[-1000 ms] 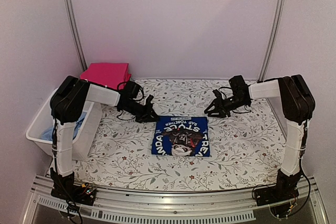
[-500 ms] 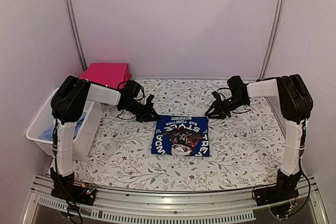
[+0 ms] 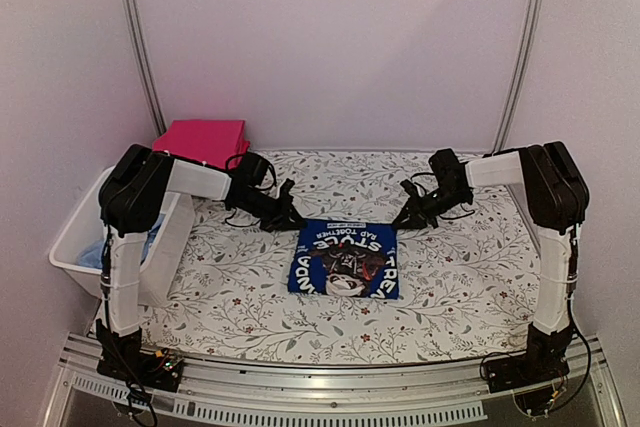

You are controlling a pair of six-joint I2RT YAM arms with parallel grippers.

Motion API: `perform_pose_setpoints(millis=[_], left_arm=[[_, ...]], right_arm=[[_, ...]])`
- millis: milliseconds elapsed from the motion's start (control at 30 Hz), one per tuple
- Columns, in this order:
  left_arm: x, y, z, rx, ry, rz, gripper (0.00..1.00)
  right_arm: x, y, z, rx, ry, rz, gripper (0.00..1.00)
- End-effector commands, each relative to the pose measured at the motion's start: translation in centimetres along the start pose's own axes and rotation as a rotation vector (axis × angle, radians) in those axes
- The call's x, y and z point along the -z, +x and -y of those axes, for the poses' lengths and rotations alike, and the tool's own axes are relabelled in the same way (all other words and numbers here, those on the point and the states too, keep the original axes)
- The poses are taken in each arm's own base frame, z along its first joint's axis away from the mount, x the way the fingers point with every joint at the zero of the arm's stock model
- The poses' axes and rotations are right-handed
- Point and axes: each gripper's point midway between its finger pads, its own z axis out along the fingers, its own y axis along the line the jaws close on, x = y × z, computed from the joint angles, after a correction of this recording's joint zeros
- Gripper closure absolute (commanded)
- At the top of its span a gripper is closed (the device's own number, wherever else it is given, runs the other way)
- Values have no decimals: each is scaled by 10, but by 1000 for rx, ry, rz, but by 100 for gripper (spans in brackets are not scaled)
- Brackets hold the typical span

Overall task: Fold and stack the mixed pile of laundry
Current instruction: Smooth out the square-folded T-shirt at the center of the board.

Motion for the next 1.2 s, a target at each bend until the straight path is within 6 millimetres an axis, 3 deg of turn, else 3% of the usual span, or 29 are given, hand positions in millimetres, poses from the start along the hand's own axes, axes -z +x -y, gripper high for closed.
perform_pose_setpoints(millis=[0,267,567,933,1067,1100,1167], left_arm=[[0,-1,1,-10,-5,8,100],[0,-4,0,-19,-3,13,100],[0,-9,4,-27,5,18,100],[-13,-17,-22,42,-48,43,99],[-10,-28,-20,30,-49,54,81],[-4,-33,-19,28,-60,69,75],[13,-42,-15,21,-54,102,63]], right_arm=[[11,-9,-7,22,-2,28,100],[22,-17,19,-53,2,81,100],[23,-25,14,-58,-23,98,100],[7,-46,42,-80,62,118,100],[6,-56,35,-79,32,112,100],[10,-59,31,-74,31,112,97],[21,-65,20,-46,45,128,81]])
